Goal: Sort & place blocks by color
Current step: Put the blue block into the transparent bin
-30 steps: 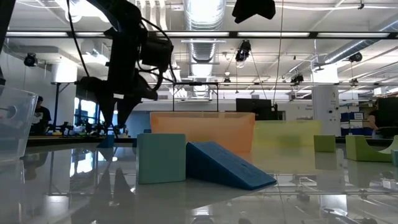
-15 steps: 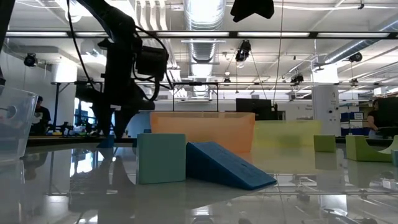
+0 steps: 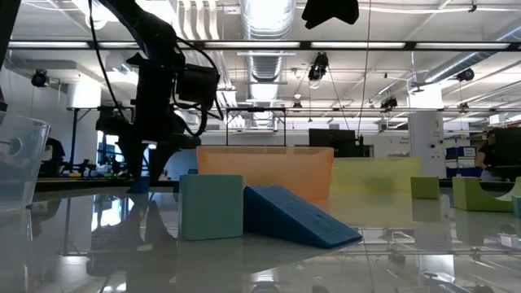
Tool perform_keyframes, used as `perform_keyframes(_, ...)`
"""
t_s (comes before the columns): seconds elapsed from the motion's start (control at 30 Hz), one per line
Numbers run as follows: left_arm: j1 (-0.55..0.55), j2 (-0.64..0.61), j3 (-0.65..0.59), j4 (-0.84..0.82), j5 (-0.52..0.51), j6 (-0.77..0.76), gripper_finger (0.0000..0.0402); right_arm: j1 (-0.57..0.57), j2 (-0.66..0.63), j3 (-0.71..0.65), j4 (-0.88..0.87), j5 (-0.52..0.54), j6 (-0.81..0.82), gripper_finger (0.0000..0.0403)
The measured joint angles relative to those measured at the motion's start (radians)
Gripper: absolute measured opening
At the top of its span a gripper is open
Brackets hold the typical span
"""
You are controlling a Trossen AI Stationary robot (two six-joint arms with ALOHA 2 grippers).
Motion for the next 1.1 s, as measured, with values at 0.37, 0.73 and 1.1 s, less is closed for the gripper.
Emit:
perform_keyframes(0.37, 0.001, 0.0, -0.062, 0.026, 0.011, -0.004, 0.0147, 0.0, 0.0, 0.0, -0.003, 0.0, 0.0, 0.01)
perform_keyframes(0.73, 0.0, 0.0, -0.061, 0.029, 0.016, 0.0, 0.0089, 0.006, 0.0, 0.0, -0.003, 0.0, 0.001, 0.01)
perform_keyframes(1.1, -0.001, -0.022, -0.059, 0.022, 0.011, 0.0, 0.0047, 0.006, 0.0, 0.0, -0.003, 0.0, 0.008, 0.01)
